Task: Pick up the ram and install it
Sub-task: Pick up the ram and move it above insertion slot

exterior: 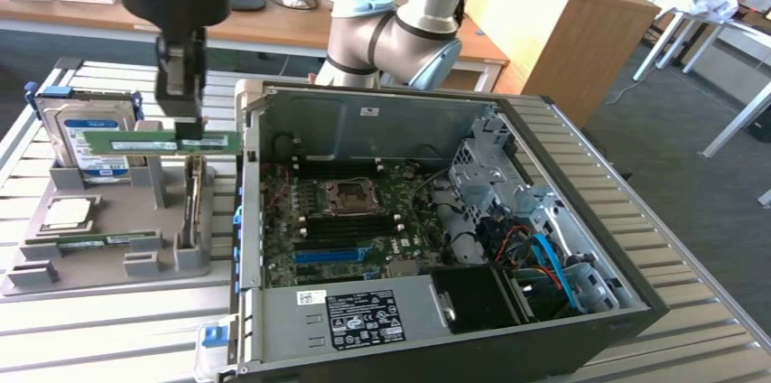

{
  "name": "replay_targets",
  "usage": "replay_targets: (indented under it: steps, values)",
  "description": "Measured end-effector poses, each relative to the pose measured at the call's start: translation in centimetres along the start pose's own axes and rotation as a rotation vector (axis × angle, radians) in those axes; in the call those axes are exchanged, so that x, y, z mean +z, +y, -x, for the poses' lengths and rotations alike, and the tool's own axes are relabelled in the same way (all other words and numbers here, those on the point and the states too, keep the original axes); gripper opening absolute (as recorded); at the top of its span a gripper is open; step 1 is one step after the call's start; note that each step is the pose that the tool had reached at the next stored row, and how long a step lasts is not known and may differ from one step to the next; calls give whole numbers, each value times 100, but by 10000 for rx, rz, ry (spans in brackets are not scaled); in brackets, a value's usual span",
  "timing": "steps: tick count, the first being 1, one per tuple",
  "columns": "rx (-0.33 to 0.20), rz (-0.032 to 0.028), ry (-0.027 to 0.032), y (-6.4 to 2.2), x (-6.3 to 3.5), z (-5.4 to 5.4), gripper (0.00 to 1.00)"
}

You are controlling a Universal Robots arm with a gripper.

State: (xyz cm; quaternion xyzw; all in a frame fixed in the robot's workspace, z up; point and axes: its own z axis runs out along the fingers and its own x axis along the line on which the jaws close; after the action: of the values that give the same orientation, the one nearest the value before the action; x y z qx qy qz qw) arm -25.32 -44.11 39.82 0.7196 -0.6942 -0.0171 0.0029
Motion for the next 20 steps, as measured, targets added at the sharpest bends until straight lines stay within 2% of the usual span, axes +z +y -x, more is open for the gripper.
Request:
replay_targets:
  steps: [13,20]
  values:
    - [0,0,0,-321,-9,-11,11]
    - [0,0,0,-524,-15,-19,11]
